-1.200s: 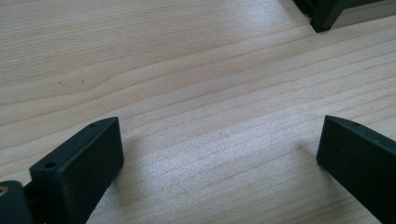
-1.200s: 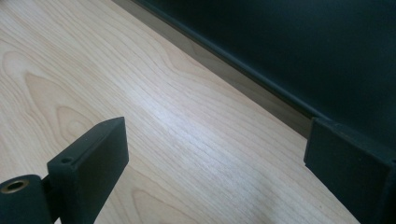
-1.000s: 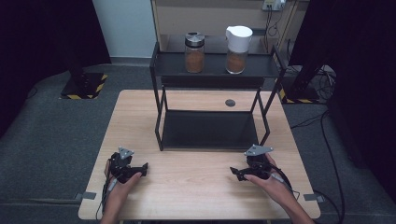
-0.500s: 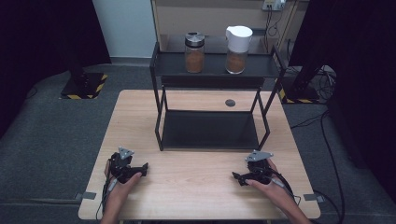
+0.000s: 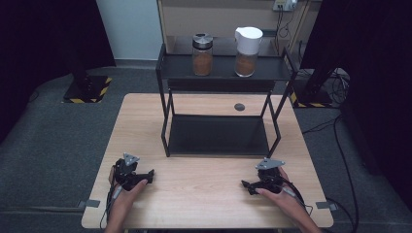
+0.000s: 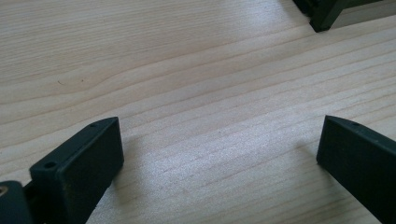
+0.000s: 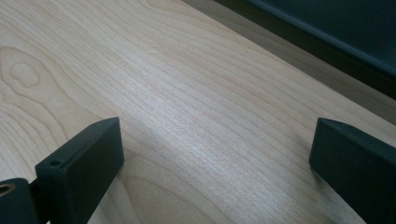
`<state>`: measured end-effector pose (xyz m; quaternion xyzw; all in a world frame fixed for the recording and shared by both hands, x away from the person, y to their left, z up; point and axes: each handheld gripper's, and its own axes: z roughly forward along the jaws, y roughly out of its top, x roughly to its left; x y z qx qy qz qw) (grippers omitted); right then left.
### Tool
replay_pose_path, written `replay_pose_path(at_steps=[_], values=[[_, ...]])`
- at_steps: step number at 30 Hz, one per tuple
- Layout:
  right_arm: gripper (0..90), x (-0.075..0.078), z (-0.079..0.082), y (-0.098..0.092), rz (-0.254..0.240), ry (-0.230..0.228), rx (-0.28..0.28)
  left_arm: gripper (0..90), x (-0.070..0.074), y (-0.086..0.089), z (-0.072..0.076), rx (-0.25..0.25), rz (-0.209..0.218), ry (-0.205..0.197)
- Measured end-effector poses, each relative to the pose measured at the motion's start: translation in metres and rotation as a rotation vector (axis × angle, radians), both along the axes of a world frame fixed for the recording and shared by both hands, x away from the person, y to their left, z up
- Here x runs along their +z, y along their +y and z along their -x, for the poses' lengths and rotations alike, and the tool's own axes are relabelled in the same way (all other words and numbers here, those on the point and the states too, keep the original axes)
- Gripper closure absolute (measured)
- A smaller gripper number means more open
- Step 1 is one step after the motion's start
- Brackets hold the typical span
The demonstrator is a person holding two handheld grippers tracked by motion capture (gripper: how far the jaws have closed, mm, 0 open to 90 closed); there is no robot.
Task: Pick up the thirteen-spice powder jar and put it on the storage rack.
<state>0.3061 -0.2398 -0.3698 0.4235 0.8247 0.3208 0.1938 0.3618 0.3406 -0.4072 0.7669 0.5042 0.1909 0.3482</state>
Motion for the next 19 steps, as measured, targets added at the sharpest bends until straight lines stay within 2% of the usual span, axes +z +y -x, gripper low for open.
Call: replay_pose_path(at_steps=[19], values=[[1.4,0.0003,-0.0011,0.0015,0.006,0.004,0.004,0.0,0.0001,0.0,-0.0001,0.0,0.0,0.001]])
